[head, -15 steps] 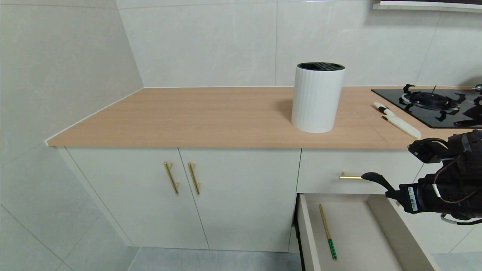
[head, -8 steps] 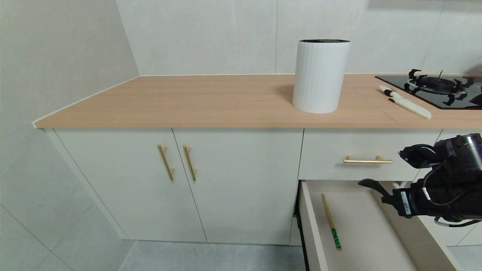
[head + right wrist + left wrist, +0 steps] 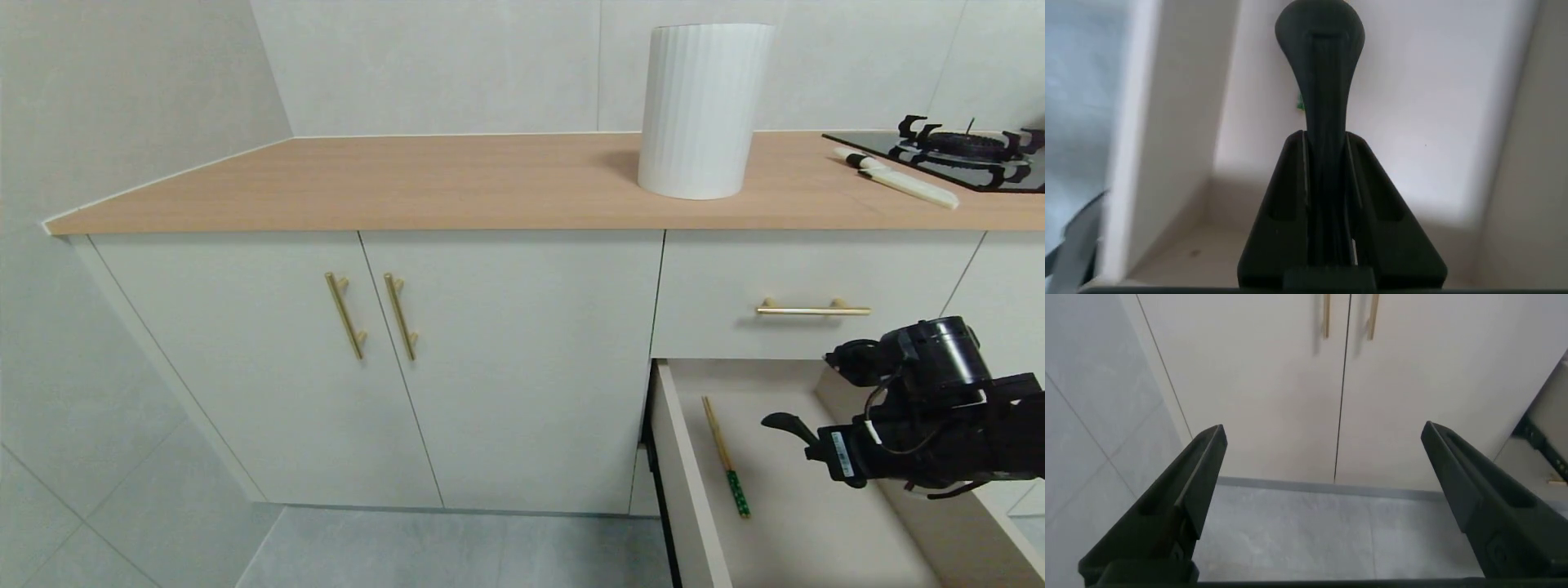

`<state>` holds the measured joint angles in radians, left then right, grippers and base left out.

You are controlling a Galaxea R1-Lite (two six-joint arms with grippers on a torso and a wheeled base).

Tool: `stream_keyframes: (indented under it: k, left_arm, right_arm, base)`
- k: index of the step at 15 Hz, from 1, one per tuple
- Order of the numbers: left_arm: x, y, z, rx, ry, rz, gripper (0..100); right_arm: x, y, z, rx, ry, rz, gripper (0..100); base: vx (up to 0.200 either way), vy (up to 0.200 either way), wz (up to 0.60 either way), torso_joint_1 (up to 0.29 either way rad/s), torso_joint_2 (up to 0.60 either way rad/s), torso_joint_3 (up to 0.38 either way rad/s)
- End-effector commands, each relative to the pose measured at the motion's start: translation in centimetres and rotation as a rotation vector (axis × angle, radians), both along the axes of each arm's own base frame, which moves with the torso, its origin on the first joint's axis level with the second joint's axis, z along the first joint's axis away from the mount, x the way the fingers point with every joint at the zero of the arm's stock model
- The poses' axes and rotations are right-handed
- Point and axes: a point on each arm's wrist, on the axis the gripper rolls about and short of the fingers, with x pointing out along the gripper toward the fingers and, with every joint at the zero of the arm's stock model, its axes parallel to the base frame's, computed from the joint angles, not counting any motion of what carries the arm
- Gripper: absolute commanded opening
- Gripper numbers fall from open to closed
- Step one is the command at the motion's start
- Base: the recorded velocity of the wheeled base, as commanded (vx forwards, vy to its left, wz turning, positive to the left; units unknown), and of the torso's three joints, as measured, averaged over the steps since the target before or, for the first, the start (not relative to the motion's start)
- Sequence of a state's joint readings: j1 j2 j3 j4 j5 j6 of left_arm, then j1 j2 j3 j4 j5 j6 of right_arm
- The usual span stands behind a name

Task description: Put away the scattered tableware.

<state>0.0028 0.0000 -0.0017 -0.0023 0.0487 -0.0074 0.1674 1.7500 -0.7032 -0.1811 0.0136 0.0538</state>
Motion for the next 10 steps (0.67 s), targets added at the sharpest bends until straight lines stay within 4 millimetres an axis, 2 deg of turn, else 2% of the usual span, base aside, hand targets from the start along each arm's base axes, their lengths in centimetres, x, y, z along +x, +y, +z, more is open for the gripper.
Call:
stream_keyframes:
  k: [1,5,7,8,10]
  left_arm:
    - [0.0,0.0,0.0,0.0,-0.001,0.001,100]
    - [0.0,0.0,0.0,0.0,-0.001,0.001,100]
    - [0.0,0.0,0.0,0.0,-0.001,0.002,100]
    - [0.0,0.0,0.0,0.0,-0.001,0.001,100]
    - [0.0,0.0,0.0,0.0,-0.001,0.002,100]
  right_arm:
    - [0.9,0.0,-1.9,-0.014,0.047,-0.01,0]
    - [1.4,0.0,-2.5,-0.013,0.053,-0.013,0]
    - [2.5,-0.1,-4.9,-0.022,0.095,-0.024,0]
    - [2.8,-0.1,-5.5,-0.021,0.097,-0.025,0]
    - [4.7,-0.6,-9.4,-0.056,0.079,-0.082,0]
  base:
    - [0.0,0.0,0.0,-0.012,0.09,0.095]
    - [0.0,0.0,0.0,0.0,0.0,0.0]
    - [0.0,0.0,0.0,0.0,0.0,0.0]
    - [0.0,0.0,0.0,0.0,0.0,0.0]
    - [0.0,0.0,0.0,0.0,0.0,0.0]
